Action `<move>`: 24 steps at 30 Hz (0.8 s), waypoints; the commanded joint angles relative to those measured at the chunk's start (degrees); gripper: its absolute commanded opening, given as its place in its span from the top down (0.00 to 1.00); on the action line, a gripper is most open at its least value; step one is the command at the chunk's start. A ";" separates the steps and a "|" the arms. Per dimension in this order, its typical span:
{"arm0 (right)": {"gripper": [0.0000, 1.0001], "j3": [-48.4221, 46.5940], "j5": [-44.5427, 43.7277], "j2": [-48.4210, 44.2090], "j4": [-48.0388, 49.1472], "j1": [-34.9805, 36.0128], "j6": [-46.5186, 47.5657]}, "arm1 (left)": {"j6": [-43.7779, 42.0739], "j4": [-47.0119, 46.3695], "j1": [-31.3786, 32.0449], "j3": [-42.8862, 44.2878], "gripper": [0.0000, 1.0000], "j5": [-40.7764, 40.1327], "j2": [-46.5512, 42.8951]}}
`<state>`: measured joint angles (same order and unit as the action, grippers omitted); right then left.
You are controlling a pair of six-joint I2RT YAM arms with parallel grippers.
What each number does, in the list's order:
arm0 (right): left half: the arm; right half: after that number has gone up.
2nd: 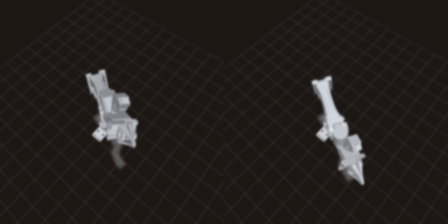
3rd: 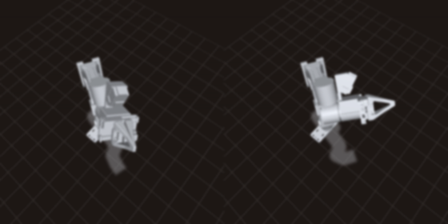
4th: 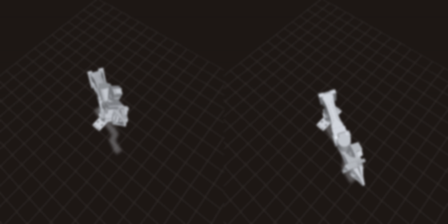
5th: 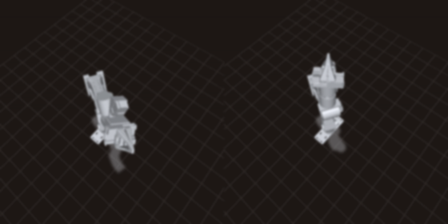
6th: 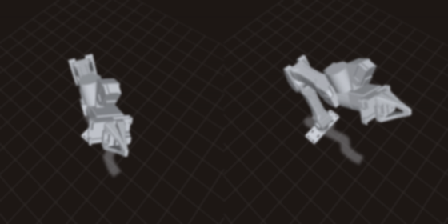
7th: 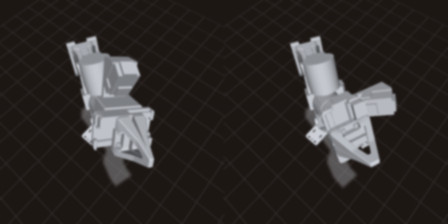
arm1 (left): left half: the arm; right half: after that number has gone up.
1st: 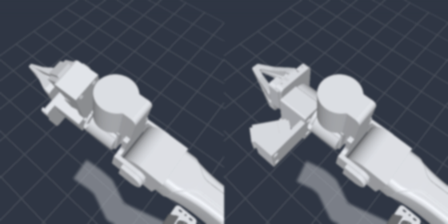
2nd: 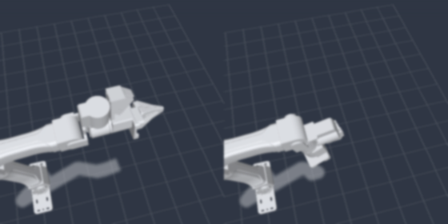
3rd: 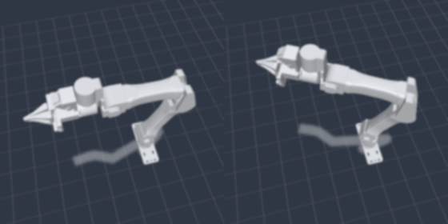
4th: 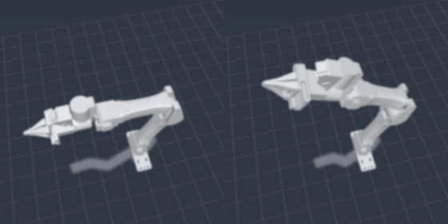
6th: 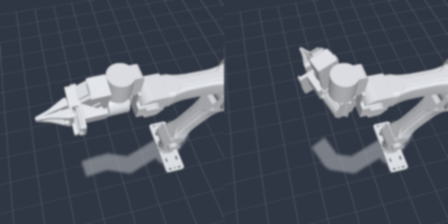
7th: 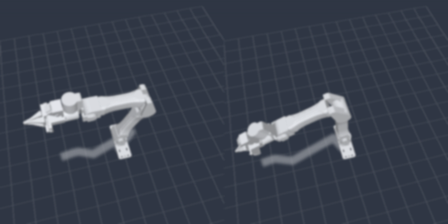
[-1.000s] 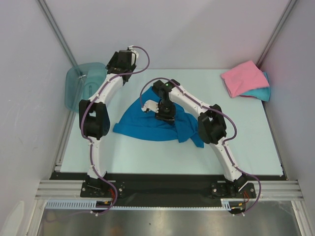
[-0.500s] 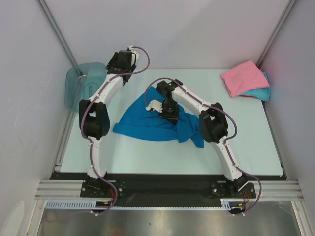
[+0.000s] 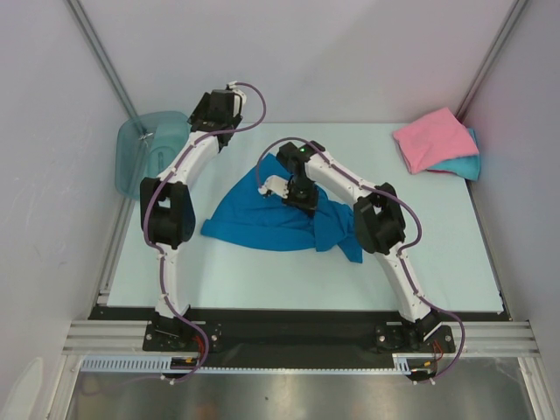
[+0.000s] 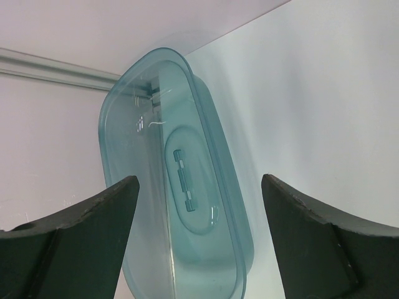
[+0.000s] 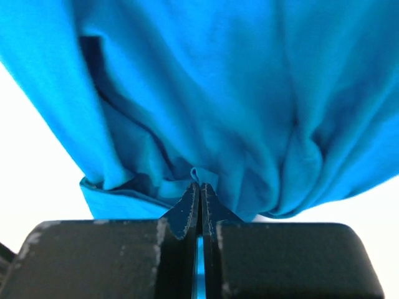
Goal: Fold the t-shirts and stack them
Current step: Flatten the tshirt out
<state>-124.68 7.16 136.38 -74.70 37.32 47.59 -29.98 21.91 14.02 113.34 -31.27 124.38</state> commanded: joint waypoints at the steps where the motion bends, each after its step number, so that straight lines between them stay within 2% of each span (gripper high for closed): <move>1: 1.00 -3.10 -4.50 -1.99 2.62 0.12 -1.45 | 1.15 -1.61 0.39 0.04 0.14 0.42 -4.23; 9: 1.00 -4.95 -21.47 -7.79 15.26 -3.48 -3.12 | 1.67 -1.52 0.39 -0.31 0.14 0.77 -4.05; 16: 1.00 -0.57 -34.38 -13.59 25.73 -9.98 -1.89 | 1.15 -1.52 0.57 1.18 0.14 1.12 -2.83; 24: 1.00 2.68 -38.53 -16.49 28.55 -16.40 -0.75 | 0.27 -1.52 1.10 2.50 0.14 1.12 -1.68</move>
<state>-123.63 -27.75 123.11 -48.25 21.50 46.09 -30.00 21.91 14.35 113.27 -30.72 124.38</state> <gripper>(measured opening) 0.016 0.860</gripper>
